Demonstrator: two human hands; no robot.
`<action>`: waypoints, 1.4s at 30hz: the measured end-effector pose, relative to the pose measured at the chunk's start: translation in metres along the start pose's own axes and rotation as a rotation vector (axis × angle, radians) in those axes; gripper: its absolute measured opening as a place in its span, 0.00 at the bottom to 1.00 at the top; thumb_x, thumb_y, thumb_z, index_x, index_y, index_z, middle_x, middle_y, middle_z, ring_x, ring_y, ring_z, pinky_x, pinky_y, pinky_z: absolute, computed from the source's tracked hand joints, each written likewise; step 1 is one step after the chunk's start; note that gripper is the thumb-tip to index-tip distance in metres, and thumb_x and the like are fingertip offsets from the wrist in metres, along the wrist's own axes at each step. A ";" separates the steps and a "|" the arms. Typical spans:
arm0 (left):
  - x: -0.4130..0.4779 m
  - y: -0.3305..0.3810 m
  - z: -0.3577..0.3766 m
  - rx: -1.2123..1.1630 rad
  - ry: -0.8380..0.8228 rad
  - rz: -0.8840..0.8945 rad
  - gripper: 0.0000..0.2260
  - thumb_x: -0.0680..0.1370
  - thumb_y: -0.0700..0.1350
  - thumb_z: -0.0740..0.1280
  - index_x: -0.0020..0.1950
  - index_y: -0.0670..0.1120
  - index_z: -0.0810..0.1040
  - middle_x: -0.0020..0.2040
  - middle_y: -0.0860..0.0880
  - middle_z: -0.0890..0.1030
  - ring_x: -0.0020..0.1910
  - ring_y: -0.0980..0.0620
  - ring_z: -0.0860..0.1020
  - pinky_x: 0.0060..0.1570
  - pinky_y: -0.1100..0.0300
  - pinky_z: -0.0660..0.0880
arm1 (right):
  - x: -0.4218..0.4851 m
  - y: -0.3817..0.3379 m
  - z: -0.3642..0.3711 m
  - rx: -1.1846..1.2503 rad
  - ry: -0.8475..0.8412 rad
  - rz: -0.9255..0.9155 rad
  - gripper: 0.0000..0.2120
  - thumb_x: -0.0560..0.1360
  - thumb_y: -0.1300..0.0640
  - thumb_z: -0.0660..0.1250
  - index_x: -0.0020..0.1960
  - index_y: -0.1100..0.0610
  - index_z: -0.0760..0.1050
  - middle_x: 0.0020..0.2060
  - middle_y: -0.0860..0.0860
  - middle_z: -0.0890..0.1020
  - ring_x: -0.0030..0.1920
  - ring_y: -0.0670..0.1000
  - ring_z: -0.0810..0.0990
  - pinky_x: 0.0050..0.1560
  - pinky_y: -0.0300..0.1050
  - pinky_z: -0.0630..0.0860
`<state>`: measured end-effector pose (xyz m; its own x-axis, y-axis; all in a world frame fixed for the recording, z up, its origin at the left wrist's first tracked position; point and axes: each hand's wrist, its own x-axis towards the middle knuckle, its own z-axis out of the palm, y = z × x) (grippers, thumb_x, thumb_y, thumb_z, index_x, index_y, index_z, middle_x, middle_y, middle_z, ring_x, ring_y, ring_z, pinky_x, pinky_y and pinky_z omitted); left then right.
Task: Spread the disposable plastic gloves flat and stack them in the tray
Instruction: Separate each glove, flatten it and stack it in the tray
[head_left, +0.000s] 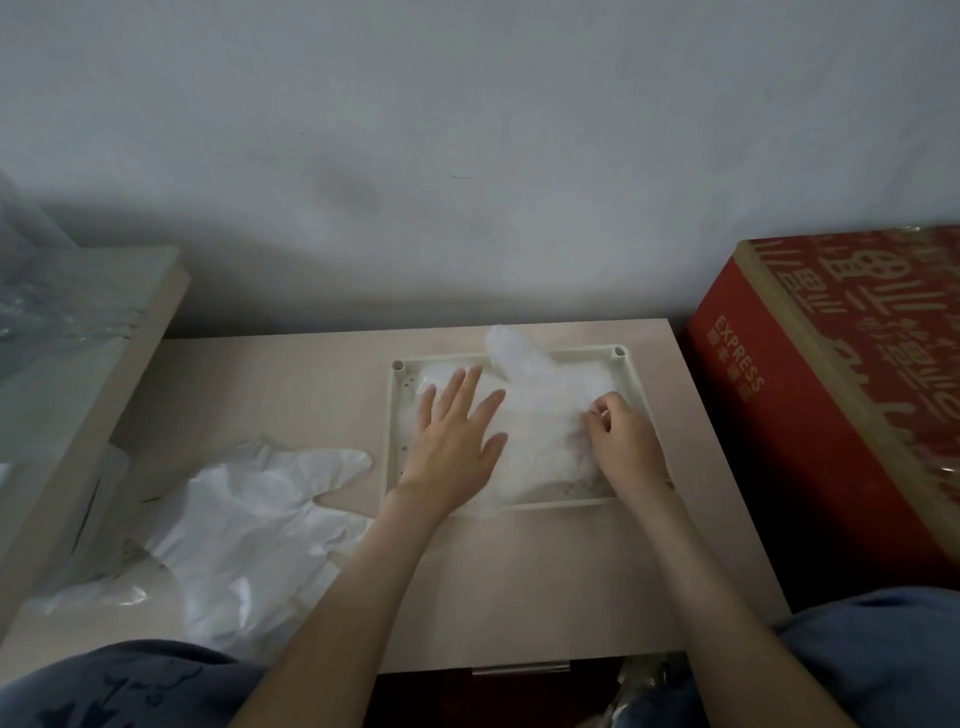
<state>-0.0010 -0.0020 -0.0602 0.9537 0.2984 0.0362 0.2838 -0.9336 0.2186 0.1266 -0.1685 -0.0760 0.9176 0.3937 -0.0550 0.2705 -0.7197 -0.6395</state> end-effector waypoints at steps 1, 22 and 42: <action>0.001 -0.001 0.006 0.036 -0.107 -0.015 0.25 0.82 0.57 0.52 0.77 0.52 0.54 0.79 0.46 0.45 0.77 0.47 0.42 0.74 0.45 0.39 | 0.000 0.001 0.000 0.006 0.007 -0.004 0.06 0.79 0.56 0.60 0.45 0.58 0.70 0.36 0.52 0.76 0.39 0.56 0.74 0.40 0.51 0.72; 0.001 -0.014 0.029 0.002 -0.268 -0.114 0.39 0.70 0.70 0.34 0.77 0.52 0.37 0.78 0.51 0.39 0.77 0.52 0.39 0.74 0.48 0.38 | 0.000 -0.018 0.036 -0.511 -0.411 -0.254 0.30 0.80 0.38 0.45 0.77 0.45 0.37 0.77 0.50 0.37 0.76 0.52 0.34 0.73 0.55 0.32; -0.165 -0.109 -0.024 -0.128 -0.263 -0.467 0.07 0.79 0.51 0.62 0.45 0.50 0.67 0.45 0.52 0.72 0.44 0.50 0.75 0.41 0.58 0.68 | -0.107 -0.166 0.098 -0.181 -0.544 -0.505 0.22 0.80 0.49 0.58 0.72 0.55 0.65 0.71 0.50 0.67 0.72 0.53 0.62 0.70 0.48 0.57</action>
<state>-0.1913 0.0550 -0.0664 0.7264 0.6005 -0.3344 0.6843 -0.6770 0.2708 -0.0456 -0.0349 -0.0393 0.4093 0.8926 -0.1892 0.7061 -0.4412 -0.5539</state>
